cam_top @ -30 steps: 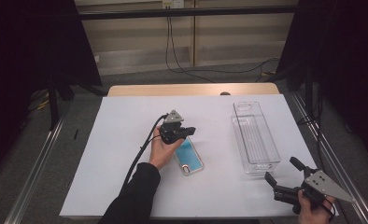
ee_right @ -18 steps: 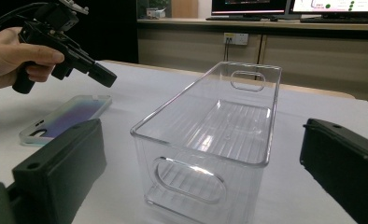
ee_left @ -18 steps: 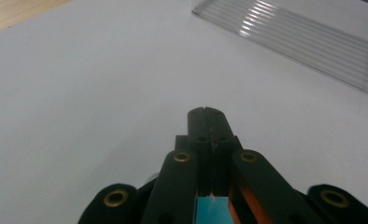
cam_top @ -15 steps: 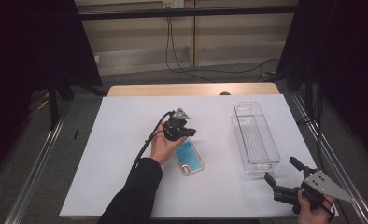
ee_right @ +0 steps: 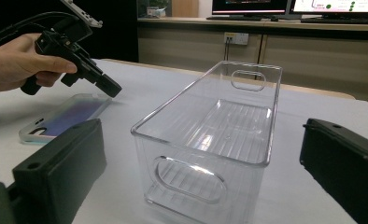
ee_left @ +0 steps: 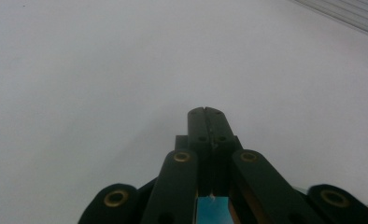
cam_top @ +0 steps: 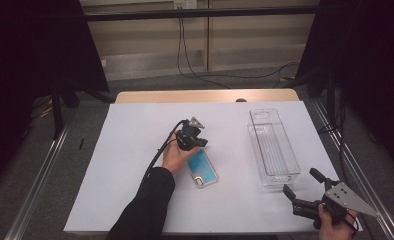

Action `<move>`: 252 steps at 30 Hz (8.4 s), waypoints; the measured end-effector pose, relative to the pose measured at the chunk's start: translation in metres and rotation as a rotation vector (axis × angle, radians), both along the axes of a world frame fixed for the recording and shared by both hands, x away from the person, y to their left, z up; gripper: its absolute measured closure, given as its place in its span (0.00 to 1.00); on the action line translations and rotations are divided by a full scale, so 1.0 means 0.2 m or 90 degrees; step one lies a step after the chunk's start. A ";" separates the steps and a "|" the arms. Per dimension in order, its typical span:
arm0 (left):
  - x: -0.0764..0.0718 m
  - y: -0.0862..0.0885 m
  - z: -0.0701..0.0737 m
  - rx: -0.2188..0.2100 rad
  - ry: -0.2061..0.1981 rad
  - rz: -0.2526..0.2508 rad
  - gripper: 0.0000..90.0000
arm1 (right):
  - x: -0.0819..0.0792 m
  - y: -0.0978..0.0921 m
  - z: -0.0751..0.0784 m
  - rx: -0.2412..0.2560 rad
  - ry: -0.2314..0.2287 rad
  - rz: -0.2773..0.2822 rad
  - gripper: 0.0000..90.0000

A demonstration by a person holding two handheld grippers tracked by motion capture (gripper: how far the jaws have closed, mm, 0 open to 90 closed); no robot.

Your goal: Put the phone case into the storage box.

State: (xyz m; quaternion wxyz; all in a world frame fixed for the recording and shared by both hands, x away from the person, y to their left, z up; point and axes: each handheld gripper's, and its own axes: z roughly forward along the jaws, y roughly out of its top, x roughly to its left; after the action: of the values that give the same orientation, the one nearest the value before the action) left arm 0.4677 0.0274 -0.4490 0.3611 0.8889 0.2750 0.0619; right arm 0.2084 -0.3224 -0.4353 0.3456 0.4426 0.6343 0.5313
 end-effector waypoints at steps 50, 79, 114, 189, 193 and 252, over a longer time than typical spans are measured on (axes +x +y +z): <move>-0.04 0.09 -0.02 0.046 0.019 -0.035 1.00 | 0.00 0.00 0.00 -0.007 -0.001 0.002 0.00; -0.09 0.21 -0.01 0.036 0.045 -0.042 1.00 | 0.00 0.00 0.00 -0.009 -0.003 -0.002 0.00; -0.22 0.27 -0.02 0.022 0.031 -0.036 1.00 | 0.02 0.02 0.00 -0.047 -0.002 -0.025 0.00; -0.44 0.36 0.00 -0.007 0.054 -0.036 0.96 | 0.02 0.02 0.01 -0.048 -0.006 -0.026 0.00; -0.45 0.39 0.04 -0.025 0.033 -0.022 0.92 | 0.02 0.02 0.01 -0.046 -0.006 -0.025 0.00; -0.43 0.05 0.04 0.034 0.092 -0.004 0.07 | 0.02 0.03 0.01 -0.046 -0.007 -0.019 0.00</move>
State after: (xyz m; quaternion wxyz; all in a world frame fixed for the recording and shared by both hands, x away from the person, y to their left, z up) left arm 0.3821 0.0364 -0.4409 0.3162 0.9014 0.2958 0.0036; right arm 0.2124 -0.3173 -0.4340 0.3730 0.4359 0.6447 0.5053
